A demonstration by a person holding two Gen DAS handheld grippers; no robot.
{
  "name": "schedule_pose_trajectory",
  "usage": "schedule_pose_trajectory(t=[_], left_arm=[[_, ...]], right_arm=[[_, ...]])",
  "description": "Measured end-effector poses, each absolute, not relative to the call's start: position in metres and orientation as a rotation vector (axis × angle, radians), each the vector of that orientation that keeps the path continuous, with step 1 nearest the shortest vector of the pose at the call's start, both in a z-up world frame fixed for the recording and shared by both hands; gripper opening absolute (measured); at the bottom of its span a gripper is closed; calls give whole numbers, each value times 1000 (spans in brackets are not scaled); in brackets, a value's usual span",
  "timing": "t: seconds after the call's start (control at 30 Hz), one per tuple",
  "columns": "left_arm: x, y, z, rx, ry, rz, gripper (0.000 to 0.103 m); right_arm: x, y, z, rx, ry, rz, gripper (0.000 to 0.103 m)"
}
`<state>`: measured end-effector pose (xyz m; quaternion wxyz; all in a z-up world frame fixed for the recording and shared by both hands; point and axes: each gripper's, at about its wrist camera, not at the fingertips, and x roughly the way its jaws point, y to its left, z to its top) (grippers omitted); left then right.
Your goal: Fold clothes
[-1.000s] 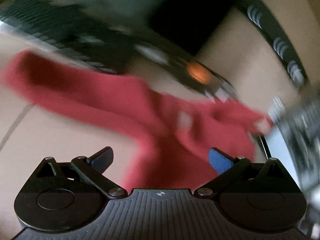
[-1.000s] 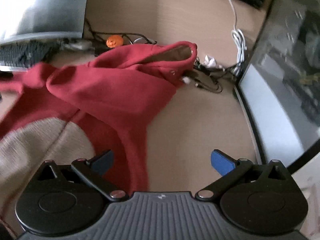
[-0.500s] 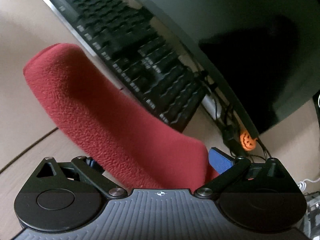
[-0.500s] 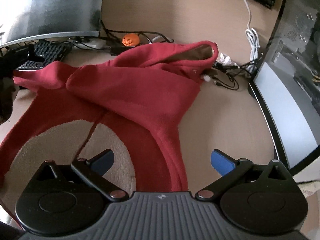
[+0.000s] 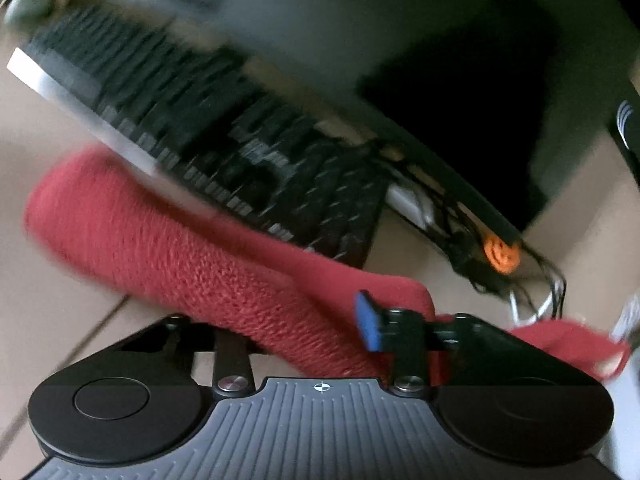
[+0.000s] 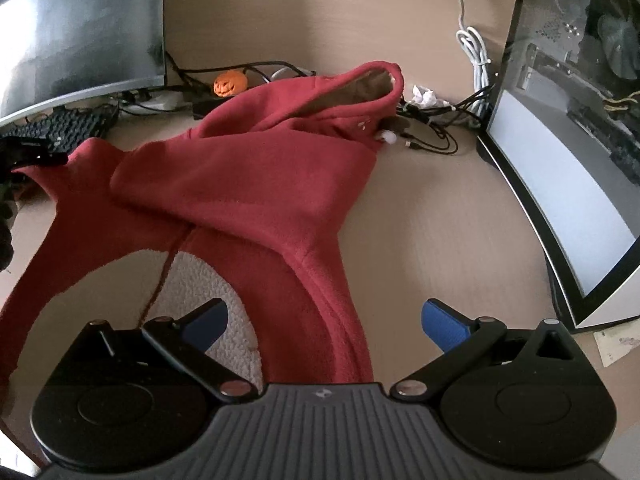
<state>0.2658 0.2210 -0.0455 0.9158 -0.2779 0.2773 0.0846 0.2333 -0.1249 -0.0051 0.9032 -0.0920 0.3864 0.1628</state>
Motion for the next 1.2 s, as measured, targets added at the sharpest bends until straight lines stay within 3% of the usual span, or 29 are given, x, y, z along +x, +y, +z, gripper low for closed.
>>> schedule_pose_trajectory(t=[0.2, 0.37, 0.53, 0.6, 0.73, 0.83, 0.93, 1.2], left_arm=[[263, 151, 8, -358, 467, -52, 22], [270, 61, 0, -181, 543, -248, 26], [277, -24, -8, -7, 612, -434, 53], [276, -29, -10, 10, 638, -444, 57], [275, -38, -15, 44, 689, -463, 86], [264, -30, -9, 51, 686, -483, 94], [250, -10, 4, 36, 675, -494, 95], [250, -4, 7, 41, 712, -518, 97]], right_arm=[[246, -153, -12, -80, 818, 315, 103], [258, -178, -19, -9, 823, 272, 103], [266, -201, -22, 28, 820, 258, 103], [269, -207, -22, 41, 817, 259, 103], [279, -210, -19, 58, 801, 279, 103], [288, -203, -6, 76, 749, 350, 103], [307, -193, 10, 177, 726, 468, 103], [380, -154, -14, 421, 913, 724, 103]])
